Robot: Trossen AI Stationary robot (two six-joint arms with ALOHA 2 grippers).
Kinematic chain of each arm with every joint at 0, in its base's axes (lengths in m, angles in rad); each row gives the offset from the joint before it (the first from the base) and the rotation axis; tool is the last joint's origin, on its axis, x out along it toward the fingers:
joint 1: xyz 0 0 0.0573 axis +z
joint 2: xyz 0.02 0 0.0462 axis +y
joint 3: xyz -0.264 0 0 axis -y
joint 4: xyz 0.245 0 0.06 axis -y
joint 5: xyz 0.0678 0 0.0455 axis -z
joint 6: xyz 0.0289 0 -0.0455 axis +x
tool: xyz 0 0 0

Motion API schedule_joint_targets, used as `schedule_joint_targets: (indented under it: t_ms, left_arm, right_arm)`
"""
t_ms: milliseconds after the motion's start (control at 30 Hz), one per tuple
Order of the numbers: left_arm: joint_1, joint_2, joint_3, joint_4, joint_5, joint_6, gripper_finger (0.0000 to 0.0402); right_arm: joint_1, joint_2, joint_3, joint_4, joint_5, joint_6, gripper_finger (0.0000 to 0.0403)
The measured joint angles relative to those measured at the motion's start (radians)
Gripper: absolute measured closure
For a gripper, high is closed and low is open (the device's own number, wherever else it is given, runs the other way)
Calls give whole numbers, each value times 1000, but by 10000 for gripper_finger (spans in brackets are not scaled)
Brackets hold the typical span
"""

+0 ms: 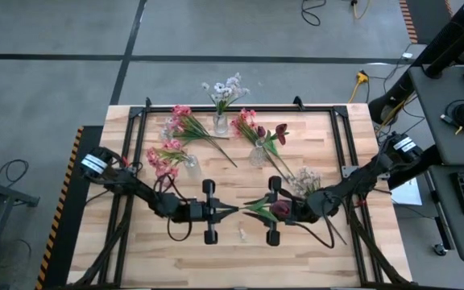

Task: Sort flowers into vase by color
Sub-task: Put the bottom red tulip into the bottom right transparent vase

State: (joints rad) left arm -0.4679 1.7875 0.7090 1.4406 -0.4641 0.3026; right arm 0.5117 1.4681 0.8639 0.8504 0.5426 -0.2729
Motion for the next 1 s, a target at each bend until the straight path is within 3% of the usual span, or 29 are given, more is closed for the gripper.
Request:
schedule_joint_targets:
  t_ms: [167,400,633,800,1000]
  left_arm:
    - [0,0,0,0,0,-6,401]
    - [0,0,0,-2,-8,-23,387]
    - [0,-1,0,-50,2,-58,309]
    - [-2,-3,0,-132,10,-78,250]
    - [-2,-9,0,-242,10,-103,215]
  right_arm:
    - [1,0,0,-1,0,-16,382]
    - [1,-7,-1,-9,0,-16,379]
    - [0,-63,-1,-116,8,49,380]
    - [-7,-151,50,-413,66,139,380]
    - [-22,-218,255,-915,91,281,380]
